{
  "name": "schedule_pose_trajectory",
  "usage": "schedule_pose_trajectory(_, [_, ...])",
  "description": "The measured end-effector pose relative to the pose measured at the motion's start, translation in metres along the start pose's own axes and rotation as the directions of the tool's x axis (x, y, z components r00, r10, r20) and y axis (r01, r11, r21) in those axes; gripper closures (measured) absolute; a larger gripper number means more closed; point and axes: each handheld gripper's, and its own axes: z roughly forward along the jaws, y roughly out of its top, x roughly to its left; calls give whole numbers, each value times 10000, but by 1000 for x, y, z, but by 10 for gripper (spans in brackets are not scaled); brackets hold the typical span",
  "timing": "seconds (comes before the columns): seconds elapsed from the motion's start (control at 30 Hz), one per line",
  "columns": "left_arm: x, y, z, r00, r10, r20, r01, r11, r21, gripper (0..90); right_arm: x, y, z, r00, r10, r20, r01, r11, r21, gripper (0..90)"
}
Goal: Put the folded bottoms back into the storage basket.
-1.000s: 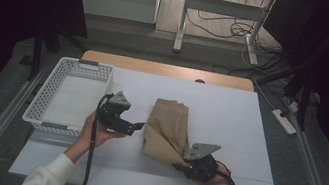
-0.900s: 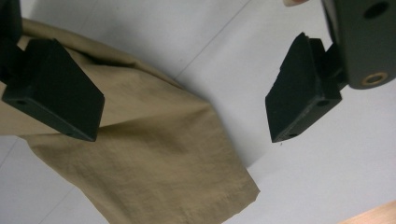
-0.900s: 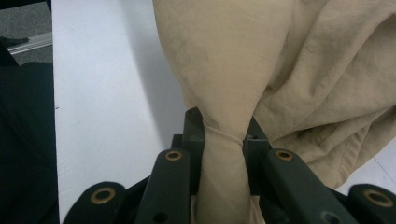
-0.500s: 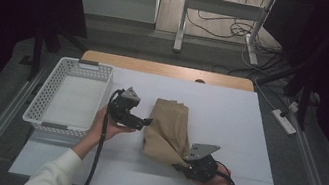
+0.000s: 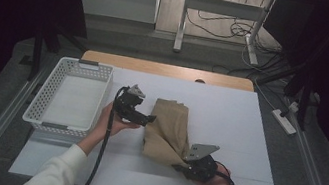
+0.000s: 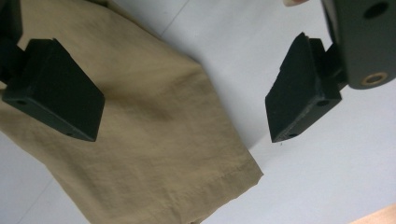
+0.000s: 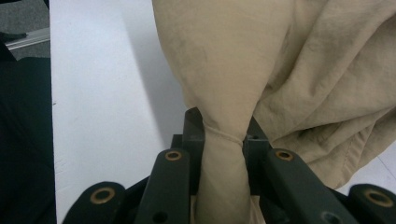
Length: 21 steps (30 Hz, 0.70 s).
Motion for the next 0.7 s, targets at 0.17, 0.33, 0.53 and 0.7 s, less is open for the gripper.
schedule_pose_trajectory(0.17, [2,1,9,10000,-45,36,44,9999,118,122,0,0,1,10000,15,-8,-15,10000,12,768])
schedule_pose_trajectory(0.33, [5,4,16,10000,-38,72,37,9998,174,121,0,-1,2,10000,63,-48,-63,10000,-1,768])
schedule_pose_trajectory(0.53, [8,8,25,9999,51,122,-53,9998,203,123,0,-1,1,10000,41,-41,-41,10000,11,768])
schedule_pose_trajectory(0.7, [9,10,34,9999,80,109,-83,9995,289,123,0,-1,2,10000,36,-55,-36,10000,29,768])
